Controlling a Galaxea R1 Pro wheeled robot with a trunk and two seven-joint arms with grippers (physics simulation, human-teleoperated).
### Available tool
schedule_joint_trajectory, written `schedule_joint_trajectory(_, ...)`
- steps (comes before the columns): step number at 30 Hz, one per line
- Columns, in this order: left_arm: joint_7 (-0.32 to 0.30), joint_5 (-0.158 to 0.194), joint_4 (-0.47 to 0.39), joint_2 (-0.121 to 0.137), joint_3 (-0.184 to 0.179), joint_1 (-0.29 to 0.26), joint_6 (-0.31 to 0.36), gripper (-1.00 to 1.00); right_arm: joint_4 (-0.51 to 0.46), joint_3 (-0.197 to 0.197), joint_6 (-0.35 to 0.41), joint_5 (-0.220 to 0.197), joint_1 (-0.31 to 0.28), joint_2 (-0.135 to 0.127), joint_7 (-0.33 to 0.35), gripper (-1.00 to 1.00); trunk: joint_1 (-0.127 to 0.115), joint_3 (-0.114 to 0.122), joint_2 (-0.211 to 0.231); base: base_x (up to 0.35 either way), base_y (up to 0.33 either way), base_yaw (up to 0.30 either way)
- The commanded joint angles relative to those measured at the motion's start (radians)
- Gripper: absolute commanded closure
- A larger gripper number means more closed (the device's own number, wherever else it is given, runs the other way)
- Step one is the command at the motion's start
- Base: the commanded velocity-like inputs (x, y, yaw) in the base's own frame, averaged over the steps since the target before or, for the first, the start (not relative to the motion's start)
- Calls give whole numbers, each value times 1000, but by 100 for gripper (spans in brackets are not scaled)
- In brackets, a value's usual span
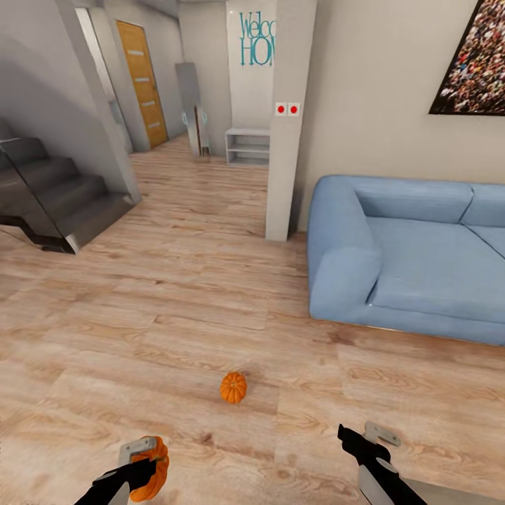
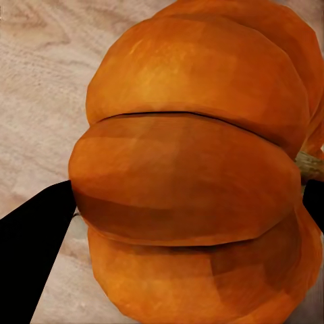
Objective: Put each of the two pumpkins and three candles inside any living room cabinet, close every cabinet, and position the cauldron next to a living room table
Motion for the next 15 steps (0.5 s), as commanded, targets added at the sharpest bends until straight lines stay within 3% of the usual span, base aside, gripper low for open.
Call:
schedule_joint_trajectory(1,10,8,-3,1,-8,0,4,100,-1,8,-6,-10,0,-1,-6,-100,0,-1,0,67,-80,162)
schedule_joint_trajectory(7,10,8,-3,1,-8,0,4,100,-1,10,-6,-6,0,-1,-7,-100,0,-1,0,119,-39,54)
schedule_joint_trajectory(15,10,7,-2,1,-9,0,4,100,-1,10,-6,-7,0,-1,-7,-100,0,-1,0,124,-105,153)
